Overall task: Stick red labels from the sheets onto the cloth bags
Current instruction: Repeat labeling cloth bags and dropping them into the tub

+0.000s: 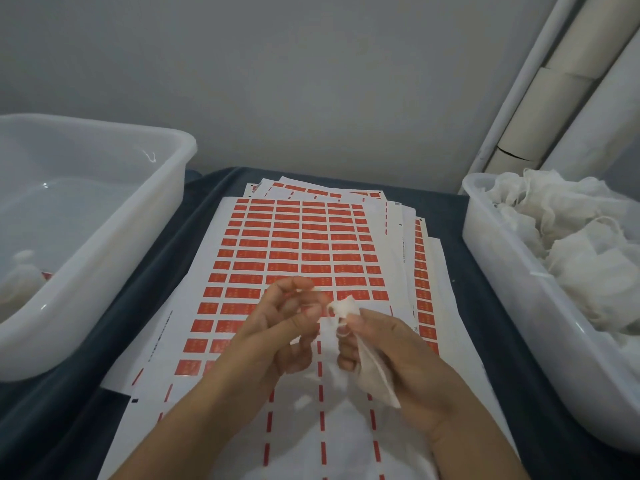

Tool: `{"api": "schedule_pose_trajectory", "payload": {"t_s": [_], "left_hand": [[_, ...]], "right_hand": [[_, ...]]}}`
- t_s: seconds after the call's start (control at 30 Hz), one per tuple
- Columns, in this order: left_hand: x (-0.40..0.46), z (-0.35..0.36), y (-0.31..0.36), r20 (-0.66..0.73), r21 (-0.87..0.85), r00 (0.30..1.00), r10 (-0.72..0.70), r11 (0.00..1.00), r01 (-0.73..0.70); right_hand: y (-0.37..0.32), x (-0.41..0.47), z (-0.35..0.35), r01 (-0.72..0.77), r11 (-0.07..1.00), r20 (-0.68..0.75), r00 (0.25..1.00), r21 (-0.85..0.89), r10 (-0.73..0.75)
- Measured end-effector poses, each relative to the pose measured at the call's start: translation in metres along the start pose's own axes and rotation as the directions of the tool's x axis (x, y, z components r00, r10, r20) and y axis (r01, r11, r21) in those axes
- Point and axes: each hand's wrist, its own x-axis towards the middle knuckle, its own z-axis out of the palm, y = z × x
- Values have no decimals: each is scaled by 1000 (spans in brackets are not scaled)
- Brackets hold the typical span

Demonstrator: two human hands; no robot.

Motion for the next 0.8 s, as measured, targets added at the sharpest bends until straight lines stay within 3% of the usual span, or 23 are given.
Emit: {"api": "schedule_pose_trajectory", "payload": {"t_s": [0.1, 0.2, 0.3, 0.4, 0.57, 0.7, 0.8], "left_hand": [[0, -1, -3, -148, 330, 976, 161, 938, -105], [-3, 4, -10, -13, 603, 946, 325, 757, -252], [-3, 6, -14, 84, 661, 934, 348, 682, -313], [-3, 3, -12, 34, 543, 946, 322, 789, -287], [-4, -5, 2, -135, 129, 977, 168, 980, -150], [-4, -14, 7, -219, -133, 962, 163, 972, -195], [-3, -12, 3, -181, -234, 974, 139, 956, -180]], "right_hand": [[2, 3, -3, 71, 980, -145, 984, -186, -99], [9, 7, -1, 86, 932, -196, 967, -353, -164], [12, 9, 2, 107, 909, -187, 963, -404, -196], [12, 8, 3, 100, 921, -162, 972, -377, -172], [8, 3, -1, 89, 945, -113, 985, -315, -130], [7, 6, 2, 85, 938, -65, 991, -336, -113], [10, 7, 6, 81, 936, -40, 994, -343, -101]]}}
